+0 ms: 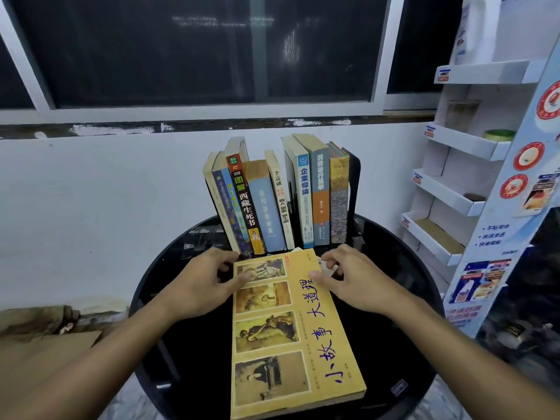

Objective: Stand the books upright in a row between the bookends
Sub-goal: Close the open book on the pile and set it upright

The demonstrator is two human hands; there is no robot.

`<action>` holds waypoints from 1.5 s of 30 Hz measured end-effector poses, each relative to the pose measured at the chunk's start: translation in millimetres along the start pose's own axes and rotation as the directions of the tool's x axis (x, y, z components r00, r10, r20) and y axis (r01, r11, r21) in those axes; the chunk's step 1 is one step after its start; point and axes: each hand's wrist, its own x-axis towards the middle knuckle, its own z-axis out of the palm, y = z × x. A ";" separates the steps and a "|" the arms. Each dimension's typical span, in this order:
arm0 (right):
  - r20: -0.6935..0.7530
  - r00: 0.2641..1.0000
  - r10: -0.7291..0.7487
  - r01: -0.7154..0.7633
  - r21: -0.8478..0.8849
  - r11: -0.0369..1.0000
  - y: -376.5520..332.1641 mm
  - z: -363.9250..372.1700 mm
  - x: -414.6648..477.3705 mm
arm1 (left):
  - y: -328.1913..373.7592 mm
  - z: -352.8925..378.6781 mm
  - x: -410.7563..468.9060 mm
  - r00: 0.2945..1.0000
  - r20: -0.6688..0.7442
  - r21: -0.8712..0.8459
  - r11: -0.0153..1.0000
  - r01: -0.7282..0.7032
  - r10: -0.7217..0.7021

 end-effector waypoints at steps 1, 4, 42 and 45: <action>0.013 1.000 0.008 -0.008 -0.001 1.000 -0.3 2.4 0.3 | -4.1 2.9 -2.6 1.000 0.021 0.001 1.000 0.015 -0.015; 0.034 0.999 0.018 -0.017 -0.016 1.000 -3.2 6.5 1.7 | -11.0 9.4 -8.5 0.996 0.062 -0.001 0.998 0.063 -0.063; -0.279 0.958 0.067 0.059 0.422 0.905 -44.5 -30.5 -5.5 | 22.2 -16.9 -18.2 0.973 -0.228 -0.683 0.718 -0.132 -0.037; -0.362 0.932 0.013 0.137 0.385 0.913 -50.5 -40.3 -8.6 | 28.5 -22.7 -20.0 0.962 -0.272 -0.670 0.718 -0.188 -0.002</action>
